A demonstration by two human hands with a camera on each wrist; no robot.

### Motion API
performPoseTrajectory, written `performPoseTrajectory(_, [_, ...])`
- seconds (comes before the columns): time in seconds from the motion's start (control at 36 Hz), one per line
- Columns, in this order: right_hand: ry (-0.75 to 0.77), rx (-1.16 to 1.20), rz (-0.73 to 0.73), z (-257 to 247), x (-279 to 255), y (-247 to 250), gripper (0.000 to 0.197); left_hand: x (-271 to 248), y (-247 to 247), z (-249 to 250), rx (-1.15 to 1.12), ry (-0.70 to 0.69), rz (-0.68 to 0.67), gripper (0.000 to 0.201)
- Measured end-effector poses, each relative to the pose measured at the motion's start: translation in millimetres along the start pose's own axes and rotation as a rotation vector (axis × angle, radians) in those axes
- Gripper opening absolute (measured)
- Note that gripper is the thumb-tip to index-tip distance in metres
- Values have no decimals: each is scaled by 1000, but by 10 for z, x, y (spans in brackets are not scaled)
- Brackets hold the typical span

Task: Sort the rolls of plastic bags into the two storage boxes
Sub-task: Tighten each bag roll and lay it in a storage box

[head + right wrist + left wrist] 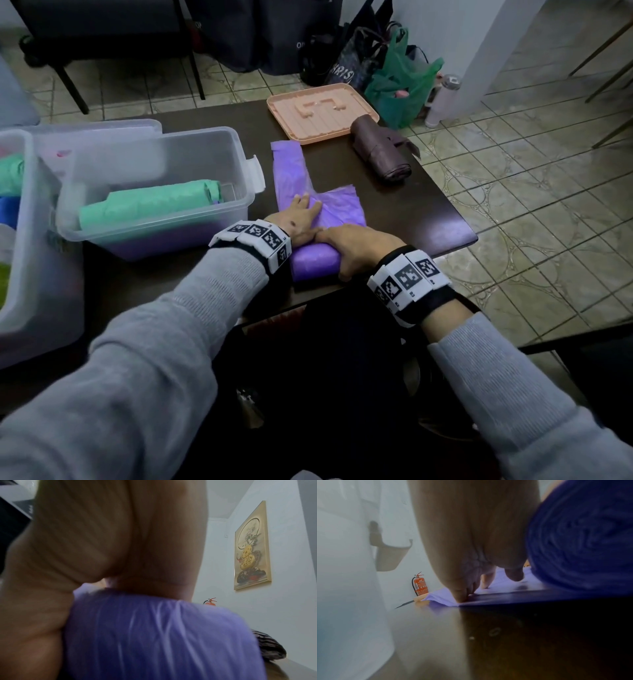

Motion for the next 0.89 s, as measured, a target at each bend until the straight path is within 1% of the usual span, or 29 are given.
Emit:
performPoseTrajectory(0.14, [29,62,-11,-49,-5,-35,84,8,-3,-9,28,-19,-29,72])
performPoseTrajectory(0.25, [39,79,-1,-60,6,-46,78,-5,5,-21,35,-21,-33,71])
performPoseTrajectory(0.33, [44,94,-10,-57,8,-53,76,-4,13,-26,33,-15,-26,73])
performPoseTrajectory(0.47, [54,100,-17,-74,31,-61,66,-3,32,-50,18,-6,-3,74])
performPoseTrajectory(0.58, [61,105,-6,-76,44,-72,69,-6,27,-56,4,-20,9,73])
performPoseTrajectory(0.69, [67,137,59,-44,48,-40,71,-13,41,-75,-41,-25,26,76])
performPoseTrajectory(0.75, [49,212,102,9,46,-16,68,-23,62,-77,-88,-29,40,79])
performPoseTrajectory(0.81, [34,250,131,56,40,0,62,-56,106,-65,-152,-29,72,80])
performPoseTrajectory(0.89, [29,265,128,88,46,0,57,-124,208,-42,-221,-29,163,77])
Point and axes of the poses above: each hand's wrist, its own x-axis towards the middle knuckle, its own y-axis out of the back of the hand, z = x × y, the point moved 10 cm from there along x, towards the middle knuckle, and after that the axes turned 3 degrees about -z, right-handed, at the moved point
